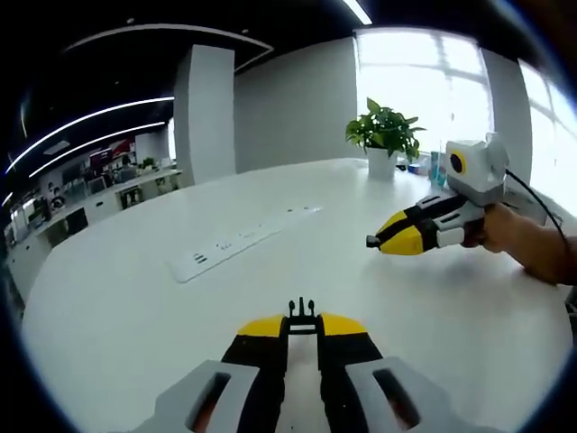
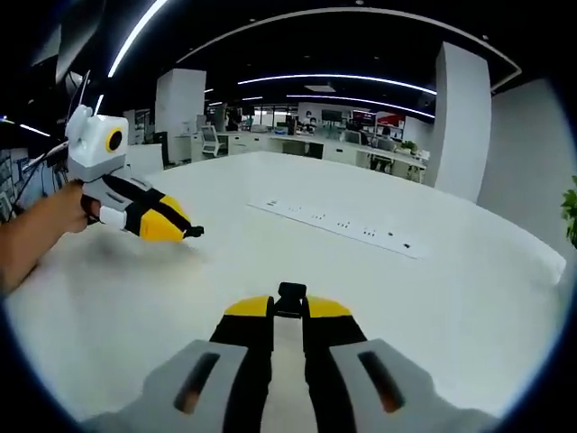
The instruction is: Snap the two parts of the plastic buckle together until the buckle closes and remains connected.
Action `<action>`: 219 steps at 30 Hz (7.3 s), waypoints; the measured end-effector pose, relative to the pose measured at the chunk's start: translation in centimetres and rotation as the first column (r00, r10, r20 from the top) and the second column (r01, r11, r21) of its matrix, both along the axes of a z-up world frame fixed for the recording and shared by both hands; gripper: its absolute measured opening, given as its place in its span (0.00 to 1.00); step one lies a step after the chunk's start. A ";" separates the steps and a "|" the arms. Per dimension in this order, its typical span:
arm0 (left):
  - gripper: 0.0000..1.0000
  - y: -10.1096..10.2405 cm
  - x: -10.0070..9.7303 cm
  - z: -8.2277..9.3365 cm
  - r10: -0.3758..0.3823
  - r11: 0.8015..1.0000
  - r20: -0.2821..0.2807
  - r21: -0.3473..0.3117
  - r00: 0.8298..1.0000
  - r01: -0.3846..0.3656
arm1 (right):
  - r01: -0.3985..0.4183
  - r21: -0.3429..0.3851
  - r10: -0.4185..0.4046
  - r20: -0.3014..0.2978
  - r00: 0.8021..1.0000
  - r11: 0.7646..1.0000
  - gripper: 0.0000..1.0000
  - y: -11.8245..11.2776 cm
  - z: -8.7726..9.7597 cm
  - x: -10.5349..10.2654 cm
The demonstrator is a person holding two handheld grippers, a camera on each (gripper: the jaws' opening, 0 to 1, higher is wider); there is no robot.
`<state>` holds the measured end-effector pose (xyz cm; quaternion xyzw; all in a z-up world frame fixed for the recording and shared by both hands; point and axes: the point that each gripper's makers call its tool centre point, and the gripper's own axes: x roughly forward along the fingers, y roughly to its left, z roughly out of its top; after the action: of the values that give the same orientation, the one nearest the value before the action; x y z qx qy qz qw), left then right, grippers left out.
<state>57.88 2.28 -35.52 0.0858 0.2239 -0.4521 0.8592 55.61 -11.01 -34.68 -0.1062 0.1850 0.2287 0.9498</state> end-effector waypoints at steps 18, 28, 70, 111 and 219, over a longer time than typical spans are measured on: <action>0.11 0.0 -1.0 4.0 -0.004 0.999 0.019 -0.052 1.000 0.005 | -0.022 0.015 0.020 0.125 0.992 1.000 0.10 -0.5 5.5 0.7; 0.11 -0.1 -1.6 5.1 -0.028 0.998 0.028 -0.056 0.999 0.030 | -0.017 0.037 0.012 0.134 0.991 0.999 0.10 -0.5 6.4 0.1; 0.09 -2.1 -10.7 3.6 -0.473 0.876 0.038 -0.091 0.880 0.474 | -0.527 0.107 0.514 0.123 0.849 0.843 0.10 4.8 4.9 -6.9; 0.09 -1.8 -13.5 2.4 -0.488 0.870 0.013 -0.075 0.873 0.488 | -0.596 0.100 0.591 0.075 0.803 0.797 0.10 5.7 3.8 -11.0; 0.10 0.2 -22.0 1.0 -0.552 0.830 -0.035 -0.120 0.833 0.545 | -0.712 0.119 0.717 -0.009 0.697 0.692 0.10 6.8 1.9 -20.0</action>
<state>35.88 2.51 -34.47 0.0857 0.1951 -0.6934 0.6883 35.63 -4.22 -32.75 -0.1126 0.1426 0.5921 0.7851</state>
